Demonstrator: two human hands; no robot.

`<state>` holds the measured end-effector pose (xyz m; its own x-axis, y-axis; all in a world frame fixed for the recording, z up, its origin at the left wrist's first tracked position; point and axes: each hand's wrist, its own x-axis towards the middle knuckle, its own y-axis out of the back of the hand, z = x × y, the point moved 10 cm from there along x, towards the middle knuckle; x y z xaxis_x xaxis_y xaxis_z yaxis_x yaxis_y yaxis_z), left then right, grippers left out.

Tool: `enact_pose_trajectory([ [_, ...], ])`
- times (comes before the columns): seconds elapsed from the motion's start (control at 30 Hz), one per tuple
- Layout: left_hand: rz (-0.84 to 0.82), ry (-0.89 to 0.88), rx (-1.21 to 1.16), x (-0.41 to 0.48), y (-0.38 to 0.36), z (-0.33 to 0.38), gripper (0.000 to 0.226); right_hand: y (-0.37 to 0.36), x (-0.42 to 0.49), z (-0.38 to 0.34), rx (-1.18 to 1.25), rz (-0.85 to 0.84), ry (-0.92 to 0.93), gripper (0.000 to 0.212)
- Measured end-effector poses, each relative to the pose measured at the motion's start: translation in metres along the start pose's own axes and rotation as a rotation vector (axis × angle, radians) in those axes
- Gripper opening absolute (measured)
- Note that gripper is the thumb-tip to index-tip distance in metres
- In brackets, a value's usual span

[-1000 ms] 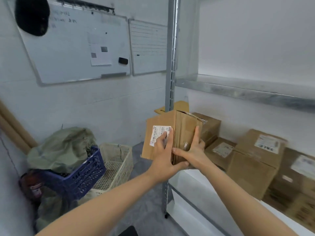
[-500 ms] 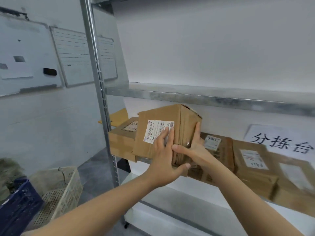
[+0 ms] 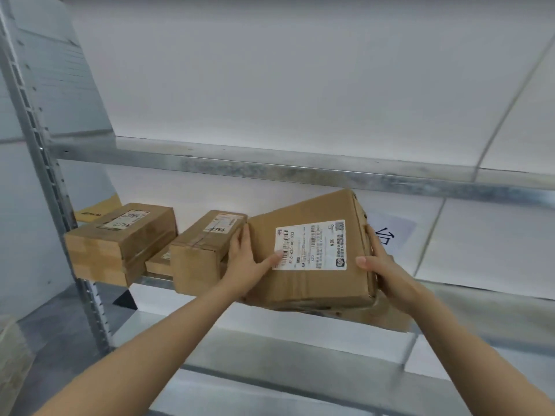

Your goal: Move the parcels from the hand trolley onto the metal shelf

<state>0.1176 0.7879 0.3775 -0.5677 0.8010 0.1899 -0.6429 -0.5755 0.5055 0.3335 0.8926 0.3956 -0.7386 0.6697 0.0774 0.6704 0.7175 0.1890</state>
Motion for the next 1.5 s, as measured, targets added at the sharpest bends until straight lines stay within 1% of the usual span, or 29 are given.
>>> enact_pose_trajectory([
  [0.07, -0.051, 0.073, -0.163, 0.008, -0.02, 0.003, 0.126, 0.034, -0.019, -0.002, 0.103, -0.028, 0.031, 0.125],
  [0.1, -0.101, 0.106, -0.257, 0.01, -0.034, 0.005, 0.131, 0.048, -0.03, -0.003, 0.126, -0.038, 0.044, 0.119],
  [0.13, -0.161, 0.137, -0.359, 0.01, -0.052, 0.007, 0.13, 0.061, -0.041, -0.003, 0.143, -0.036, 0.042, 0.113],
  [0.17, -0.228, 0.169, -0.464, 0.01, -0.071, 0.009, 0.12, 0.074, -0.051, -0.002, 0.162, -0.029, 0.032, 0.11],
  [0.23, -0.392, 0.258, -0.646, 0.001, -0.109, 0.018, 0.082, 0.098, -0.066, 0.006, 0.211, -0.005, -0.003, 0.111],
  [0.27, -0.487, 0.295, -0.682, -0.006, -0.128, 0.024, 0.07, 0.109, -0.074, 0.01, 0.229, 0.007, -0.025, 0.11],
  [0.33, -0.619, 0.318, -0.683, -0.012, -0.156, 0.031, 0.066, 0.126, -0.086, 0.016, 0.265, 0.013, -0.054, 0.097],
  [0.4, -0.659, 0.29, -0.718, -0.009, -0.172, 0.04, 0.062, 0.137, -0.096, 0.02, 0.314, 0.014, -0.068, 0.08],
  [0.5, -0.762, 0.272, -0.811, -0.005, -0.188, 0.056, 0.069, 0.156, -0.106, 0.027, 0.323, 0.077, -0.085, 0.072],
  [0.6, -0.977, 0.301, -0.774, -0.006, -0.204, 0.058, 0.076, 0.171, -0.113, 0.034, 0.332, 0.117, -0.134, 0.072],
  [0.67, -1.163, 0.336, -0.671, -0.015, -0.214, 0.055, 0.092, 0.176, -0.116, 0.038, 0.322, 0.105, -0.188, 0.072],
  [0.73, -1.249, 0.351, -0.487, -0.021, -0.219, 0.047, 0.107, 0.181, -0.117, 0.046, 0.339, 0.118, -0.242, 0.074],
  [0.83, -1.268, 0.436, -0.342, -0.029, -0.226, 0.035, 0.124, 0.19, -0.117, 0.063, 0.355, 0.162, -0.3, 0.078],
  [0.93, -1.424, 0.371, -0.26, -0.054, -0.236, 0.042, 0.118, 0.191, -0.119, 0.075, 0.37, 0.185, -0.335, 0.077],
  [1.0, -1.511, 0.372, -0.266, -0.069, -0.245, 0.041, 0.111, 0.19, -0.117, 0.079, 0.385, 0.199, -0.339, 0.074],
  [1.07, -1.519, 0.39, -0.297, -0.077, -0.255, 0.038, 0.106, 0.195, -0.113, 0.083, 0.377, 0.212, -0.335, 0.073],
  [1.17, -1.401, 0.454, -0.379, -0.07, -0.267, 0.032, 0.106, 0.214, -0.108, 0.096, 0.301, 0.264, -0.383, 0.079],
  [1.3, -1.274, 0.55, -0.456, -0.064, -0.281, 0.03, 0.112, 0.242, -0.093, 0.098, 0.2, 0.345, -0.381, 0.083],
  [1.37, -1.209, 0.599, -0.508, -0.062, -0.289, 0.032, 0.112, 0.254, -0.086, 0.098, 0.184, 0.375, -0.398, 0.074],
  [1.4, -1.175, 0.616, -0.532, -0.061, -0.294, 0.033, 0.112, 0.263, -0.084, 0.098, 0.167, 0.395, -0.396, 0.076],
  [1.47, -1.11, 0.65, -0.578, -0.059, -0.306, 0.037, 0.116, 0.288, -0.084, 0.097, 0.114, 0.48, -0.362, 0.101],
  [1.5, -1.082, 0.661, -0.608, -0.058, -0.312, 0.041, 0.116, 0.301, -0.087, 0.096, 0.092, 0.522, -0.324, 0.11],
])
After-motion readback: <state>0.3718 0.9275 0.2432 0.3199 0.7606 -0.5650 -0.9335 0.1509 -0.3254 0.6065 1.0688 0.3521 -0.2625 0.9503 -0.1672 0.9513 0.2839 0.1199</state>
